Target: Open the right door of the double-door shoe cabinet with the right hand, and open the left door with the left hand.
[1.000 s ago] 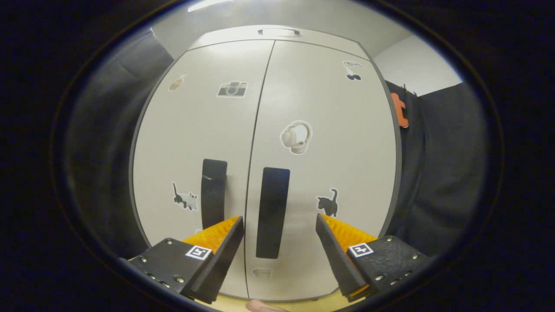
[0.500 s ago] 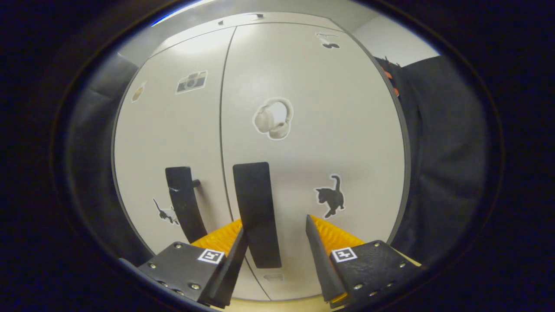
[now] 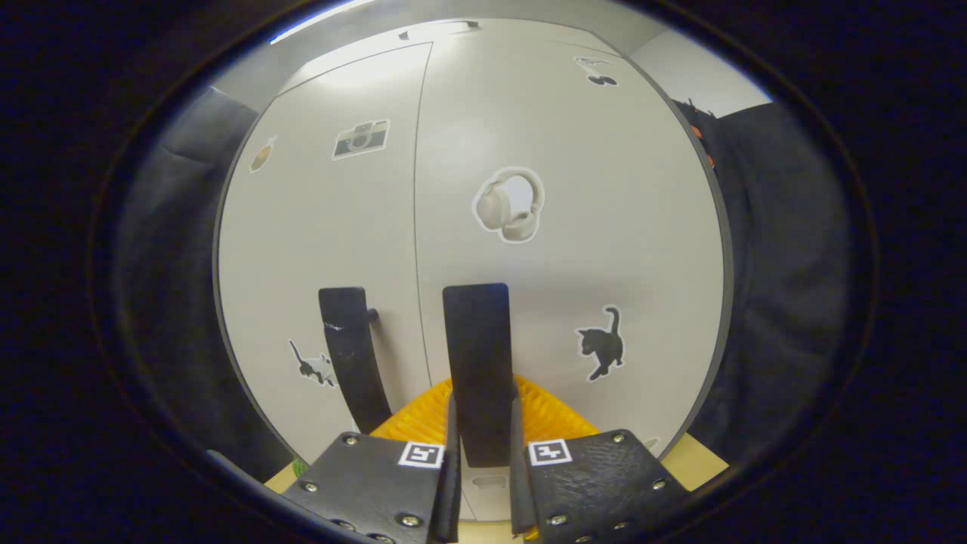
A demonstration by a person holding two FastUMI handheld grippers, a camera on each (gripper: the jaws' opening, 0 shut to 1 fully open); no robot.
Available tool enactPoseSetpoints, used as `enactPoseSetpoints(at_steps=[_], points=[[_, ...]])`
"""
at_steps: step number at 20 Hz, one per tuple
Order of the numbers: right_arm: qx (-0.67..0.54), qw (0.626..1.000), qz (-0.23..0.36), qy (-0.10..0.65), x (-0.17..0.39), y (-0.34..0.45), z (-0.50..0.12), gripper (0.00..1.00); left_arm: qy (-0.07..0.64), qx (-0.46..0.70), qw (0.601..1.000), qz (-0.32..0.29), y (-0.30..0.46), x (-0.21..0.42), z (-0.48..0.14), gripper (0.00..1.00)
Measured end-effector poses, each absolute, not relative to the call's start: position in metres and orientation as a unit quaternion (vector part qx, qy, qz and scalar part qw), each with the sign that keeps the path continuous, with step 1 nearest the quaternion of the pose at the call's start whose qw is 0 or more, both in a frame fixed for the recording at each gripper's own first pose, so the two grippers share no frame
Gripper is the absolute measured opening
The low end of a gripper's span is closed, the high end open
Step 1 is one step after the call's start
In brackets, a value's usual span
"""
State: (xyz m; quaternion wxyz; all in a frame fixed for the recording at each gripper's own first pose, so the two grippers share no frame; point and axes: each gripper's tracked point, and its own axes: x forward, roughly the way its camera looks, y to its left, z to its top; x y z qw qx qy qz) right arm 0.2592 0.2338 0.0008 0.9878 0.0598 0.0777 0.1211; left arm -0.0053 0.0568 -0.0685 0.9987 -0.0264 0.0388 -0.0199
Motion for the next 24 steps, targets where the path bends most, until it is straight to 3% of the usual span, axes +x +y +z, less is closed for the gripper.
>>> enactPoseSetpoints(at_steps=[14, 15, 24], points=[[0.050, 0.980, 0.172, 0.083, 0.239, 0.221, 0.001, 0.26, 0.058, -0.046, 0.997, -0.034, 0.026, -0.011, -0.068, 0.97], [0.051, 0.980, 0.173, 0.083, 0.229, 0.217, 0.004, 0.18, 0.057, -0.047, 0.997, -0.036, 0.024, -0.012, -0.068, 0.97], [0.056, 0.978, 0.185, 0.082, 0.226, 0.212, 0.007, 0.18, 0.064, -0.045, 0.997, -0.028, 0.044, -0.002, -0.077, 0.97]])
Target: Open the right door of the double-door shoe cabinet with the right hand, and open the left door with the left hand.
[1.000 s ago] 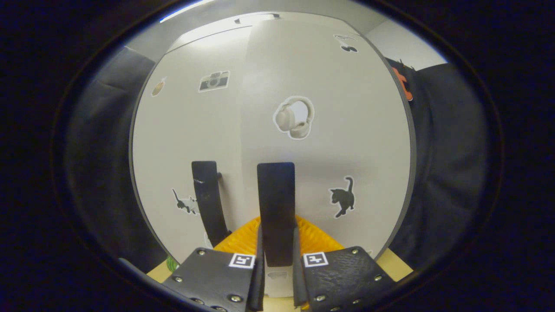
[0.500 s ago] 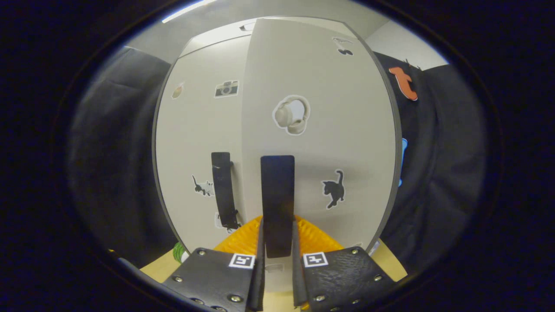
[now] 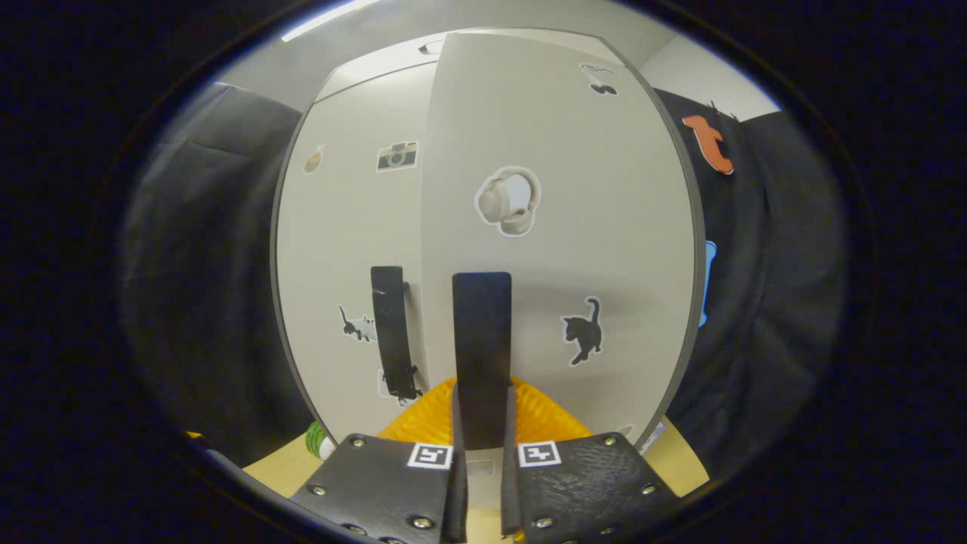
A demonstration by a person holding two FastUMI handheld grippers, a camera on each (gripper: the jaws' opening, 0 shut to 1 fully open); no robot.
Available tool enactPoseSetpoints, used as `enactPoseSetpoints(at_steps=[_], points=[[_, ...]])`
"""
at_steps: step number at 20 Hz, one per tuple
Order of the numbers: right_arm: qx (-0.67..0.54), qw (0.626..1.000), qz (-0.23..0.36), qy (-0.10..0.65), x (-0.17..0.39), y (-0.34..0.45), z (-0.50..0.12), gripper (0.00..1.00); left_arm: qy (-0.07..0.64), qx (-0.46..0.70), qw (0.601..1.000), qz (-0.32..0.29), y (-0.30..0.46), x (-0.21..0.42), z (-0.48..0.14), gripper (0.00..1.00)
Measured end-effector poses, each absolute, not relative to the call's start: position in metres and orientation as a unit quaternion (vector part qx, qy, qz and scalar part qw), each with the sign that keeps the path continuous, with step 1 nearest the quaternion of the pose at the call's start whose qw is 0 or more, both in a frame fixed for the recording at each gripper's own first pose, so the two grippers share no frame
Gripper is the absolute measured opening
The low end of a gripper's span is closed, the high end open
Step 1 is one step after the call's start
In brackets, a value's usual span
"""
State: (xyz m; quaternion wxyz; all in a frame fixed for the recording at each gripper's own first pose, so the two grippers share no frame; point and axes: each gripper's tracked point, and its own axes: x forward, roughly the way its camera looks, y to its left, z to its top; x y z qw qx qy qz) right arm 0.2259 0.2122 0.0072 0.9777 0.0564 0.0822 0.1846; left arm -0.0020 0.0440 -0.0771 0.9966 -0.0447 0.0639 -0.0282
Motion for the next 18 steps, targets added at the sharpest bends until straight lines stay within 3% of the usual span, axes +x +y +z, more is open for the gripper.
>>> enactPoseSetpoints(at_steps=[18], points=[[0.047, 0.980, 0.181, 0.068, 0.202, 0.173, 0.011, 0.17, 0.063, -0.046, 0.996, -0.040, 0.038, -0.017, -0.079, 0.97]])
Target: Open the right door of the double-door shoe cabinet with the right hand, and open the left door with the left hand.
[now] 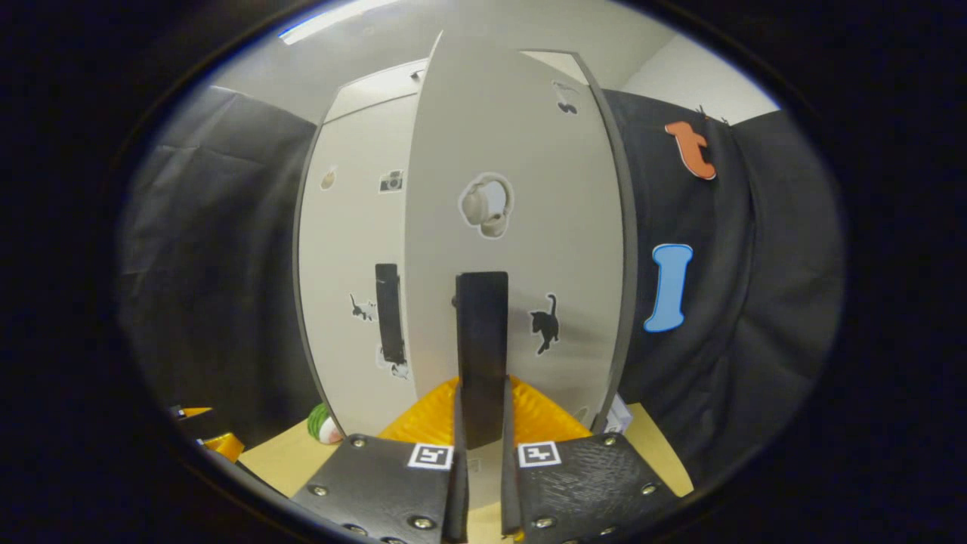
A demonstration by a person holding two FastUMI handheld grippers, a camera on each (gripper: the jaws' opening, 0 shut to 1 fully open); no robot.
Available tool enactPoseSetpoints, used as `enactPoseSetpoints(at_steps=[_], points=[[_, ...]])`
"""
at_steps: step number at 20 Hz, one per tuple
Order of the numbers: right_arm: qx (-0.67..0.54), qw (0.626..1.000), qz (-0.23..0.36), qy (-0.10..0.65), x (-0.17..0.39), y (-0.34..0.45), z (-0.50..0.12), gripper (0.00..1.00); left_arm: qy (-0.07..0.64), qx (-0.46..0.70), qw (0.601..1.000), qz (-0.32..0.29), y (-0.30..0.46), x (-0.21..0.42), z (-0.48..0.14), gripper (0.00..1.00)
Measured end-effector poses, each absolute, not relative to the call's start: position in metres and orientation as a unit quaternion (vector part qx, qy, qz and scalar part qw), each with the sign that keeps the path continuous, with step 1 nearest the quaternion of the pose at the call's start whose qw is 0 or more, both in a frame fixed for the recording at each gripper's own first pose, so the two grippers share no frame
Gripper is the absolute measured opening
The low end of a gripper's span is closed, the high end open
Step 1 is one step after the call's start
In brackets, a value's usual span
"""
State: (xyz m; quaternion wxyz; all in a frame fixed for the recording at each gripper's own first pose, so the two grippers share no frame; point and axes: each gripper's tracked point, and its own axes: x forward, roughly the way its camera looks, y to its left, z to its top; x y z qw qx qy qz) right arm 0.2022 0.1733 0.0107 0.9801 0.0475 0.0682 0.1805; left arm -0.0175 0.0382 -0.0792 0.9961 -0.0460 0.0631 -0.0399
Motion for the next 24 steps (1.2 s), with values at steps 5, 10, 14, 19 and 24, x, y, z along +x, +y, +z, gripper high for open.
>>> enactPoseSetpoints(at_steps=[5, 10, 14, 19, 24], points=[[0.052, 0.981, 0.175, 0.072, 0.194, 0.160, 0.011, 0.17, 0.062, -0.036, 0.996, -0.054, 0.022, -0.020, -0.080, 0.97], [0.038, 0.983, 0.170, 0.060, 0.191, 0.141, 0.011, 0.16, 0.070, -0.037, 0.995, -0.065, 0.006, -0.019, -0.085, 0.97], [0.044, 0.984, 0.159, 0.064, 0.186, 0.124, 0.009, 0.16, 0.073, -0.032, 0.994, -0.079, -0.011, -0.021, -0.089, 0.97], [0.056, 0.986, 0.143, 0.067, 0.183, 0.103, 0.007, 0.16, 0.072, -0.035, 0.992, -0.100, -0.034, -0.023, -0.086, 0.97], [0.046, 0.990, 0.119, 0.058, 0.184, 0.082, 0.006, 0.16, 0.071, -0.029, 0.991, -0.108, -0.045, -0.025, -0.087, 0.97]])
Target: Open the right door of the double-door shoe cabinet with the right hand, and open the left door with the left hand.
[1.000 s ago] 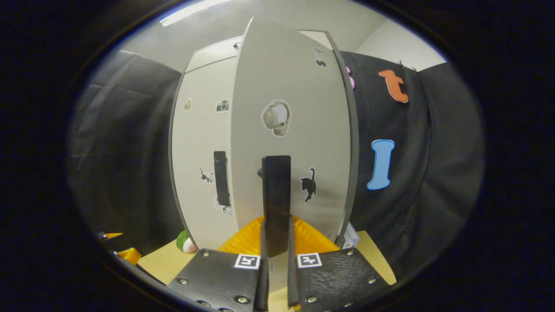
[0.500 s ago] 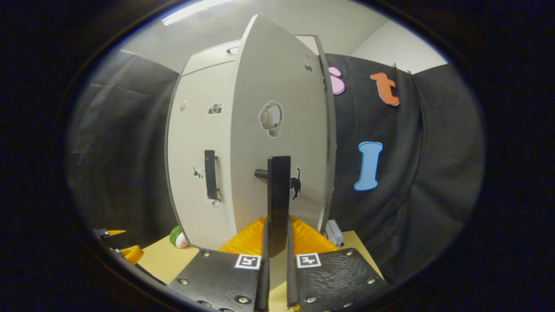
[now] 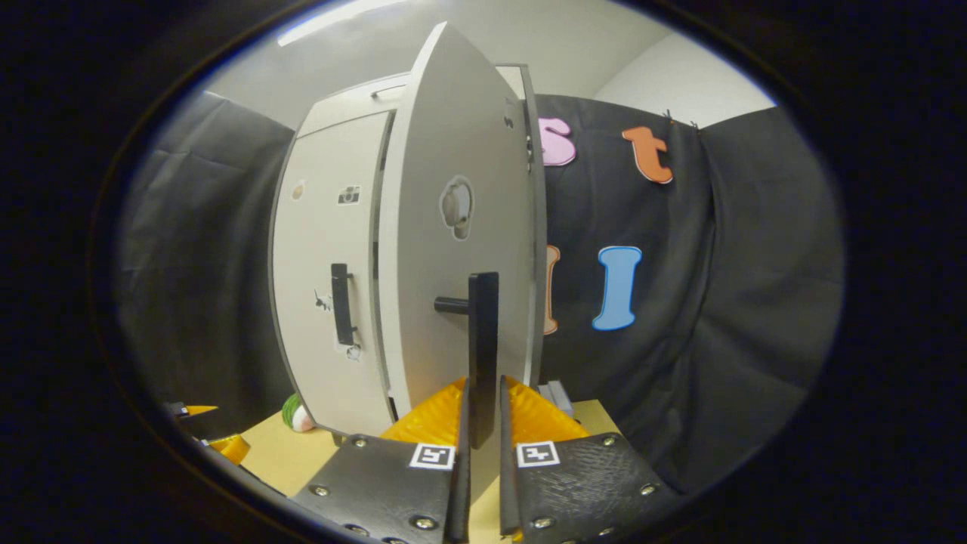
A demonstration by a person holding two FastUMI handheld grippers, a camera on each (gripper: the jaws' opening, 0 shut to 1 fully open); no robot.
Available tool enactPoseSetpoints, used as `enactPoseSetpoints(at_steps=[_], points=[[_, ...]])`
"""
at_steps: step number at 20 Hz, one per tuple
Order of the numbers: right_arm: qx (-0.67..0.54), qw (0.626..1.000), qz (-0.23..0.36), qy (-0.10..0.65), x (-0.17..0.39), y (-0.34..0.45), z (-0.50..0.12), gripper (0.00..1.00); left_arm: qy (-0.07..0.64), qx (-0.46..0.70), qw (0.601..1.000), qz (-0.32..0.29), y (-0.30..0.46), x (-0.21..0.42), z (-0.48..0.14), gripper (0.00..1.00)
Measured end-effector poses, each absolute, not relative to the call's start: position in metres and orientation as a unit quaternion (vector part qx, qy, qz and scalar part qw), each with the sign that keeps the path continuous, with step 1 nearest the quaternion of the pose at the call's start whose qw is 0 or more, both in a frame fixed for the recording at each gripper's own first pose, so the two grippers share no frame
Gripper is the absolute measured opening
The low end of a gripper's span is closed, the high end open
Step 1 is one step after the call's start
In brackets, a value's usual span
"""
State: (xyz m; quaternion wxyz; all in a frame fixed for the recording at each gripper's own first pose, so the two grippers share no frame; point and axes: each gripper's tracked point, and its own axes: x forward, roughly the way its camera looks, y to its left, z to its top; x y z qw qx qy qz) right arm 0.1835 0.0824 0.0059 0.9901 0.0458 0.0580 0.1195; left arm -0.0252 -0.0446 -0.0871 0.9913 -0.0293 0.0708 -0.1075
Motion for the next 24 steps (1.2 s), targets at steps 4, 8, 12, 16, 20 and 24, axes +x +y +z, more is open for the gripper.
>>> enactPoseSetpoints(at_steps=[4, 8, 12, 16, 20, 24], points=[[0.053, 0.995, 0.073, 0.046, 0.202, 0.046, 0.009, 0.16, 0.078, -0.035, 0.991, -0.102, -0.046, -0.021, -0.092, 0.97], [0.091, 0.992, 0.075, 0.049, 0.210, 0.010, -0.004, 0.01, 0.081, -0.039, 0.991, -0.099, -0.044, -0.019, -0.095, 0.97], [0.166, 0.976, 0.127, 0.059, 0.215, 0.010, -0.008, 0.00, 0.085, -0.040, 0.991, -0.097, -0.045, -0.018, -0.097, 0.97], [0.150, 0.978, 0.131, 0.054, 0.212, 0.010, -0.010, 0.02, 0.083, -0.033, 0.991, -0.096, -0.044, -0.017, -0.094, 0.97], [0.127, 0.982, 0.129, 0.056, 0.204, 0.009, -0.020, 0.04, 0.072, -0.019, 0.993, -0.091, -0.042, -0.004, -0.082, 0.97], [0.089, 0.990, 0.106, 0.038, 0.185, -0.002, -0.029, 0.24, 0.071, -0.035, 0.994, -0.072, -0.037, 0.018, -0.069, 0.97]])
